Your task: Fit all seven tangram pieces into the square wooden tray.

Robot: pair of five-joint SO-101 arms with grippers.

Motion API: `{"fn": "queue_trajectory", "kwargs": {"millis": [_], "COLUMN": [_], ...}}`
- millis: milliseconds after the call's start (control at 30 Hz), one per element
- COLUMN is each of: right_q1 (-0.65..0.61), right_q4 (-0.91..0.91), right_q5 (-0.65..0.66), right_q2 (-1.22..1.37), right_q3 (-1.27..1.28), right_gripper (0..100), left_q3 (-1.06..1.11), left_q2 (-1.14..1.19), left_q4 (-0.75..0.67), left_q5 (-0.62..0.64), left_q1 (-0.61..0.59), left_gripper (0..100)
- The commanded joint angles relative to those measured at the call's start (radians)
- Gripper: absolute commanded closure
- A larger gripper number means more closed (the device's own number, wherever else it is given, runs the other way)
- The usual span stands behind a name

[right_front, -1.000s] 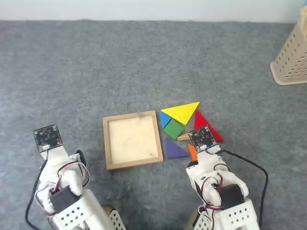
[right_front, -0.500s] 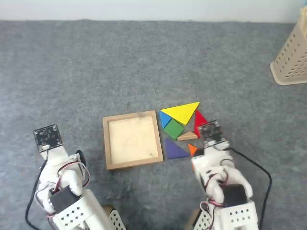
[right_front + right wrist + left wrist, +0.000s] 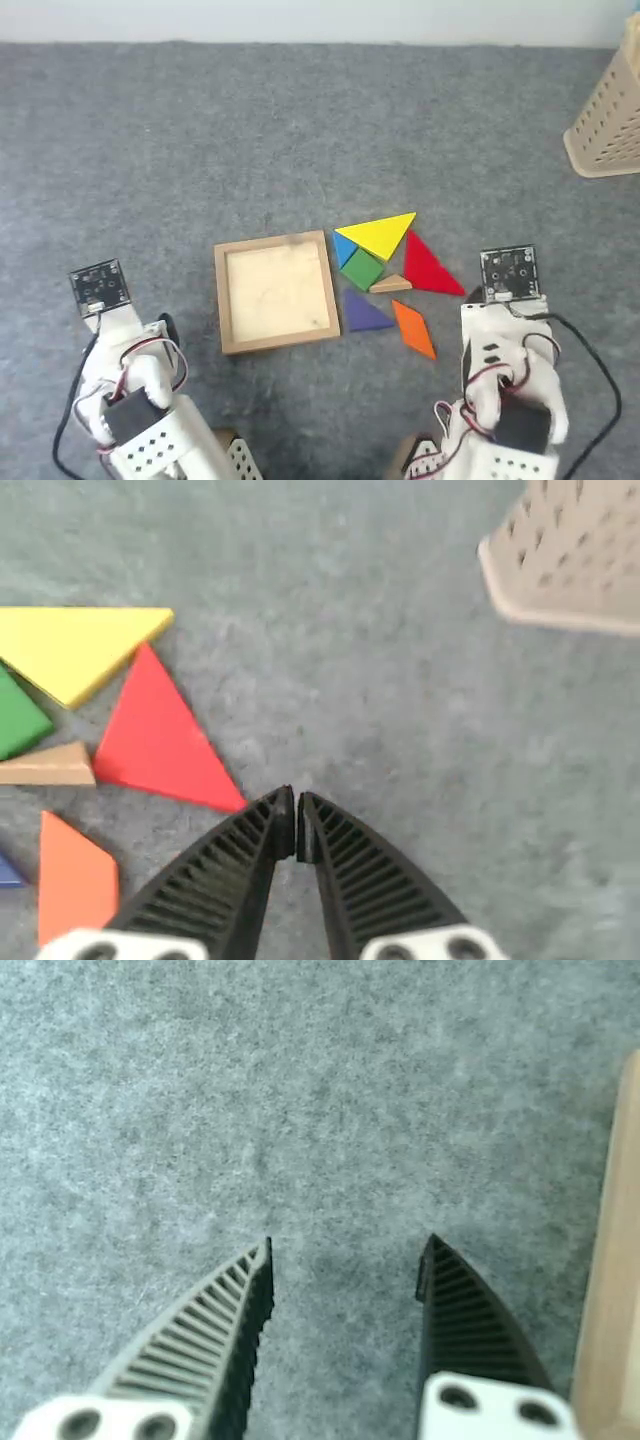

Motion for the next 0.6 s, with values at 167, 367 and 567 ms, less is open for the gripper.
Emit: {"fn": "queue_trajectory", "kwargs": {"millis": [167,367,567], "right_q1": [-0.185,-0.331,-0.440], "right_q4": [0.016,0.016,-0.015], "right_q5": [0.137,0.143,0.144], "right_q2": [0.677,1.101,1.376], "right_q3": [-0.328,-0.600,-0.730], "right_gripper": [82.3,75.8,75.6], "left_q3": [-0.019,-0.019,-0.019], "left_q2": [-0.011,-0.011,-0.011], "left_q4": [0.003,0.003,0.003], "left_q5": [0.009,0.009,0.009], "left_q1": [0.003,0.003,0.003], "left_gripper": [77,77,77]}}
